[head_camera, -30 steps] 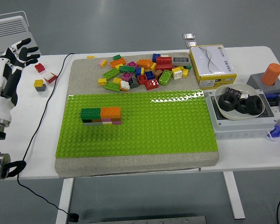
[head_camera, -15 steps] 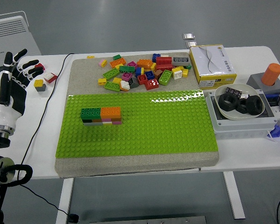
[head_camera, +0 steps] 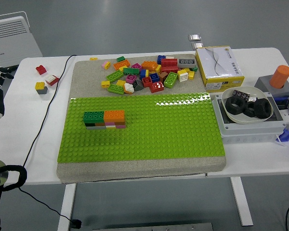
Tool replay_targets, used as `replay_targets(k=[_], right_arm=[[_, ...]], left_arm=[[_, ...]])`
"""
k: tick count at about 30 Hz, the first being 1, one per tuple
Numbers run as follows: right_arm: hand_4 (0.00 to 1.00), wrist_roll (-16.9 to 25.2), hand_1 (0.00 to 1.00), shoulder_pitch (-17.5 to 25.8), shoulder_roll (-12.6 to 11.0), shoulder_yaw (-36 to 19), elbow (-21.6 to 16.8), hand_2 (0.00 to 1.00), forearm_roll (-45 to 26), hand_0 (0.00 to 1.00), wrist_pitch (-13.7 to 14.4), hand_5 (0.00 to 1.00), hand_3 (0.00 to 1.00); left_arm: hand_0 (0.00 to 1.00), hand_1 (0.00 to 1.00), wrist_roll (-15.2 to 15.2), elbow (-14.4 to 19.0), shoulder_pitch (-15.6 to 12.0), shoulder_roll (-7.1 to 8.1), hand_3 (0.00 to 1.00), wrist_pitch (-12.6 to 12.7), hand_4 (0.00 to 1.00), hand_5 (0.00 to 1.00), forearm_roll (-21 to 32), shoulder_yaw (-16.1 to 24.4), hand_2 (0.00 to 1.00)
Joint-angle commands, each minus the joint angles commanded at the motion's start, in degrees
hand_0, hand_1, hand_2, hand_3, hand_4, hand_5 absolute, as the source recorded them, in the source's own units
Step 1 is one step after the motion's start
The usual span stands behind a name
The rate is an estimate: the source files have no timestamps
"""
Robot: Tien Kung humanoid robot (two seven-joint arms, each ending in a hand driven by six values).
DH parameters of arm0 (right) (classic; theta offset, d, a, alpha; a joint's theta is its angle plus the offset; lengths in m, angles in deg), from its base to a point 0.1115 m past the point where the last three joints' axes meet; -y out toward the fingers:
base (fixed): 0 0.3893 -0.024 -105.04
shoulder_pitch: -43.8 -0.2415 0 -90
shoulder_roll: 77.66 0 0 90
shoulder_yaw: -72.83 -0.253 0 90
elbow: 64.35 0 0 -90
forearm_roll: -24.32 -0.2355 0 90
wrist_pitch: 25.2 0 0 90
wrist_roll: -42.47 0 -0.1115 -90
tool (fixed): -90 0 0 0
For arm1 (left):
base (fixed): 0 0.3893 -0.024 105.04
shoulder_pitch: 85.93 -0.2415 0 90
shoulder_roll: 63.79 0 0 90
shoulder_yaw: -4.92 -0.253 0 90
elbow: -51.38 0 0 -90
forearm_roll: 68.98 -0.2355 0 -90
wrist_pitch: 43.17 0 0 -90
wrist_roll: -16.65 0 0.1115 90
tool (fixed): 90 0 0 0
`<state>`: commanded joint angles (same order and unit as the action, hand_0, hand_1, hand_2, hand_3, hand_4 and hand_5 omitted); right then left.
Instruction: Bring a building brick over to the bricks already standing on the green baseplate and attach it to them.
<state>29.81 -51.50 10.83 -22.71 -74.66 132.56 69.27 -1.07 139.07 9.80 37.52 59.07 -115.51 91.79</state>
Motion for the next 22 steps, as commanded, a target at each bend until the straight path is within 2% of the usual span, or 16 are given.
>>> replay_targets(k=[3,4,6,9,10,15,16,22], right_arm=[[0.858,-0.2,0.672,0.0,-0.3,-0.3,0.0,0.745,0.4,0.705,0.1,0.998,0.77],[0.858,-0.2,0.672,0.0,-0.4,-0.5,0.0,0.745,0.7,0.705,0.1,0.998,0.77],[0.858,-0.2,0.672,0.0,-0.6,-0.7,0.0,0.745,1.3,0.705,0.1,0.998,0.77],[0.858,-0.3,0.672,0.0,-0.7,-0.7,0.0,0.745,1.7,0.705,0.1,0.998,0.77],[0.854,-0.4,0.673,0.0,-0.8,-0.6,0.0,0.746,1.7,0.703,0.1,0.998,0.772],[0.854,-0.6,0.673,0.3,-0.9,0.2,0.0,0.746,1.4,0.703,0.1,0.998,0.772],[0.85,-0.7,0.676,0.3,-0.9,0.3,0.0,0.747,1.5,0.704,0.1,0.998,0.772],[0.85,-0.9,0.676,0.5,-1.0,2.5,0.0,0.747,0.0,0.704,0.1,0.998,0.772]], left_arm=[[0.62,0.267,-1.1,-0.4,0.4,-0.27,0.752,0.8,0.937,0.727,0.1,0.9,0.301],[0.626,0.231,-1.6,-0.6,0.5,-0.28,0.737,0.9,0.974,0.748,0.2,1.1,0.255],[0.626,0.231,-2.1,-0.7,0.6,-0.25,0.737,0.8,0.974,0.748,0.3,1.4,0.255],[0.626,0.231,-2.6,-1.0,0.5,-0.18,0.737,-0.1,0.974,0.748,1.0,1.9,0.255],[0.55,0.214,-2.7,-1.1,0.5,-0.16,0.703,-0.5,0.998,0.76,1.2,2.0,0.252],[0.55,0.214,-2.7,-1.7,0.2,-0.08,0.703,-2.5,0.998,0.76,2.2,2.4,0.252],[0.517,0.242,-2.4,-2.0,0.2,-0.11,0.496,-3.1,0.998,0.772,2.3,2.5,0.271],[0.517,0.242,0.5,-2.6,-0.2,-0.37,0.496,-5.9,0.998,0.772,2.6,3.2,0.271]])
